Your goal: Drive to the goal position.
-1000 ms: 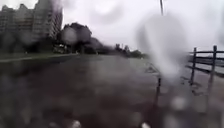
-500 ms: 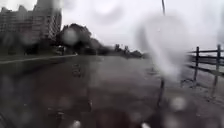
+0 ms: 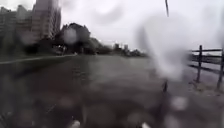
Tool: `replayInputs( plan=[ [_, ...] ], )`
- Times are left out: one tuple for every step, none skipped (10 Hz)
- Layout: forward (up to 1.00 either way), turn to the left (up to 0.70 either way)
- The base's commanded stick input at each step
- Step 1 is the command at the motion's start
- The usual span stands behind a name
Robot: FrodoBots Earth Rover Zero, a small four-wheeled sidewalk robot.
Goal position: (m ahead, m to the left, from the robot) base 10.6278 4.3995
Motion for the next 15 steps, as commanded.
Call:
replayInputs(
  plan=[
    [0.70, 0.00],
    [0.70, 0.00],
    [0.70, 0.00],
    [0.70, 0.00],
    [0.70, 0.00],
    [0.70, 0.00],
    [0.70, 0.00],
    [0.70, 0.00],
    [0.70, 0.00],
    [0.70, 0.00],
    [0.70, 0.00],
    [0.70, 0.00],
    [0.70, 0.00],
    [0.70, 0.00],
    [0.70, 0.00]
  ],
)
